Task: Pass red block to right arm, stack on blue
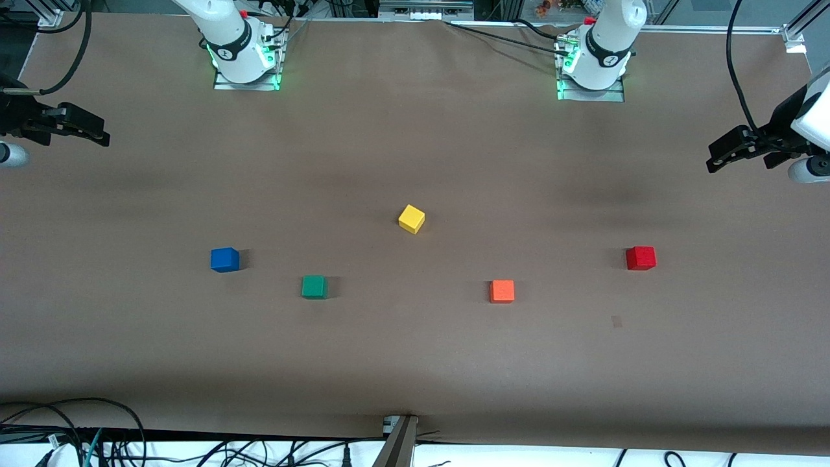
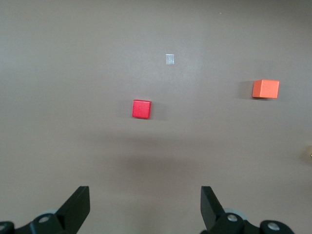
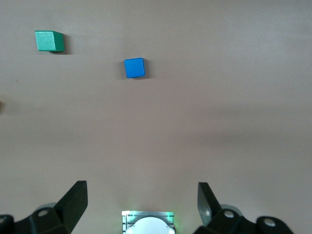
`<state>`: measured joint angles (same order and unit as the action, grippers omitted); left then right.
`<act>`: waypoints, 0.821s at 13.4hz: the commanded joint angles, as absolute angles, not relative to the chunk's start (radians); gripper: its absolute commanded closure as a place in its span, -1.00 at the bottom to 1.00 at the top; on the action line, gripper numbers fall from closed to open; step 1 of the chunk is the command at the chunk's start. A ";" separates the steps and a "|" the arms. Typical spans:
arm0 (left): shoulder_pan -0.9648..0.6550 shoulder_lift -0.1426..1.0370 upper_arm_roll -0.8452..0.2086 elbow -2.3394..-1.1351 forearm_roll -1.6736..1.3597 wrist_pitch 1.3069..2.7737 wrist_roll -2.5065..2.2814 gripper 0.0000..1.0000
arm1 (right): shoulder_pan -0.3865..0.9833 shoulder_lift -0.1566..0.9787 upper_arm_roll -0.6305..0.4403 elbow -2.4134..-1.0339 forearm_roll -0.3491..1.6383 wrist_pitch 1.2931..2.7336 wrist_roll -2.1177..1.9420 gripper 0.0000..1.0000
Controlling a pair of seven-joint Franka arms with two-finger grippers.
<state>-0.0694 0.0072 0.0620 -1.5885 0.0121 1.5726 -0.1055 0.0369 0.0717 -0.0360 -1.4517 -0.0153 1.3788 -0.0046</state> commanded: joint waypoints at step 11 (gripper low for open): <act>-0.068 0.034 0.054 -1.554 0.035 1.565 -0.086 -1.00 | 0.025 0.083 -0.032 -1.425 0.000 1.371 -0.020 -1.00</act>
